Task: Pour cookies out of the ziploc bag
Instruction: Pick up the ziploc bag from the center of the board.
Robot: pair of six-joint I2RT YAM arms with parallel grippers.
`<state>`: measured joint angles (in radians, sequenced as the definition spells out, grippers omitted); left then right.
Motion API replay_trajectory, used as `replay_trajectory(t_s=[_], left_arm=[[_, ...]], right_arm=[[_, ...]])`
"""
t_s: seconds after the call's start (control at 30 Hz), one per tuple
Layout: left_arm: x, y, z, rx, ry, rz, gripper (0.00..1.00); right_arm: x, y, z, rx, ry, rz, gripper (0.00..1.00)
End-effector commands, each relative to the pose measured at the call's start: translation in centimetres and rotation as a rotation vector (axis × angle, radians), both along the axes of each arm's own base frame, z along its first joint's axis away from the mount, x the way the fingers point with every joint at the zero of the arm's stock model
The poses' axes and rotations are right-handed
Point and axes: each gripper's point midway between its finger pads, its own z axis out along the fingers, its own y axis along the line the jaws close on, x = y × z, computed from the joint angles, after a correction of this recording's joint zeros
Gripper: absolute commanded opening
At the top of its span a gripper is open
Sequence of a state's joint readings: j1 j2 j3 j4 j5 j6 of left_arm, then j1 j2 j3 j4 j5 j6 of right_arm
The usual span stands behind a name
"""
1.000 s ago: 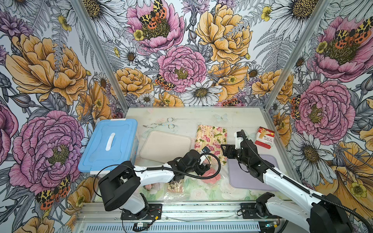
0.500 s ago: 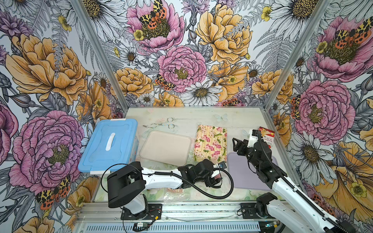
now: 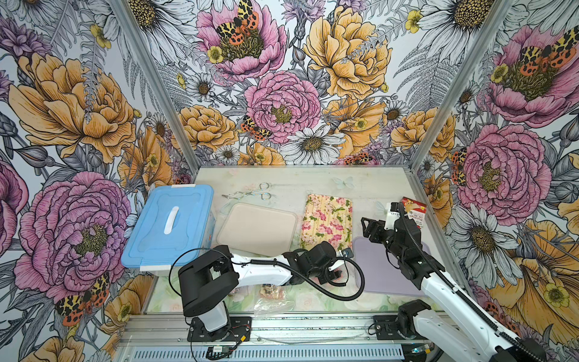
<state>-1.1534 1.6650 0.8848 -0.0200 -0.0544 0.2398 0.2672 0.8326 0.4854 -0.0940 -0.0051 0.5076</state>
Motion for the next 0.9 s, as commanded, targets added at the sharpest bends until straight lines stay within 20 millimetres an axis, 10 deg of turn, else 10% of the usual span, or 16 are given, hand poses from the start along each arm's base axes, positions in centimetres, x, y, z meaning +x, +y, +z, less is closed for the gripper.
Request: replay_trajectory(t_s=[0.0,0.87], left_arm=[[0.1,-0.1,-0.2,0.009,0.02,-0.018,0.58],[-0.2,-0.1,-1.2,0.072,0.061,-0.036,0.47]], right_arm=[[0.0,0.2,2.0,0.03,-0.05,0.016,0.79],[0.3,0.8,1.4,0.05,-0.013,0.05,0.79]])
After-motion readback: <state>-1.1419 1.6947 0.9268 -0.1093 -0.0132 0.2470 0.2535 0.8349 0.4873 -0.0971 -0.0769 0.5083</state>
